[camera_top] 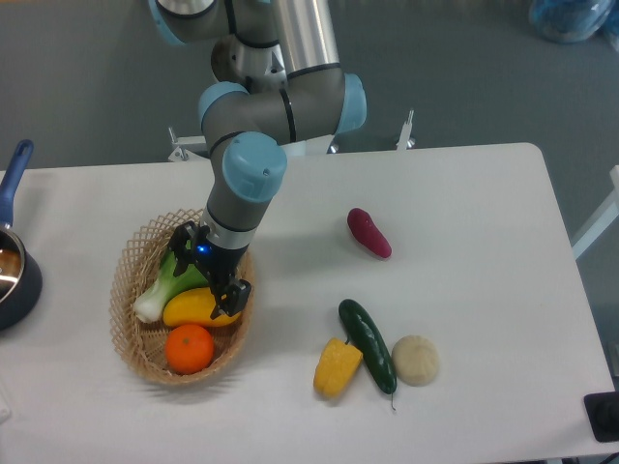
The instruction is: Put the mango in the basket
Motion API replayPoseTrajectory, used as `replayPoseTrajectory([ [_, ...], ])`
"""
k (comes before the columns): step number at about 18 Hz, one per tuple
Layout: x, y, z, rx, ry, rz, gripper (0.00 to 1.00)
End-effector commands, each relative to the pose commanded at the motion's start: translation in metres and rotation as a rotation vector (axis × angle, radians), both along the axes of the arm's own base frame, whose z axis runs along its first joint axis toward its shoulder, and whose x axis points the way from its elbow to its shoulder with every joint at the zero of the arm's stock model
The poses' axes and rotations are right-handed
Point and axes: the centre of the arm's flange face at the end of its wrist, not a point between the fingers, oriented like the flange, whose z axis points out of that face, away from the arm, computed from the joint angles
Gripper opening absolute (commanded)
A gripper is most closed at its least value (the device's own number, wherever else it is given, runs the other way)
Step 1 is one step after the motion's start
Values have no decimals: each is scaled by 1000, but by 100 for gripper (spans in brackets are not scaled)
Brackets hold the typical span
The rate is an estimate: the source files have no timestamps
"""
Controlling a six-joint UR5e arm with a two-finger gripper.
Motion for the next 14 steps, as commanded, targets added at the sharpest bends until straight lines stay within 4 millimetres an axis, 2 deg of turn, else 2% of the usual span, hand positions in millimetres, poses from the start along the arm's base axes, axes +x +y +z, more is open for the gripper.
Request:
replayPoseTrajectory([
  [1,-9,3,18,29,25,8,100],
  [5,-69,12,104,157,148,74,100],
  [8,-122,-1,157,228,227,149,100],
  [11,-167,-19,193,264,289,215,100],
  [14,-202,-47,203,167,422,306,100],
])
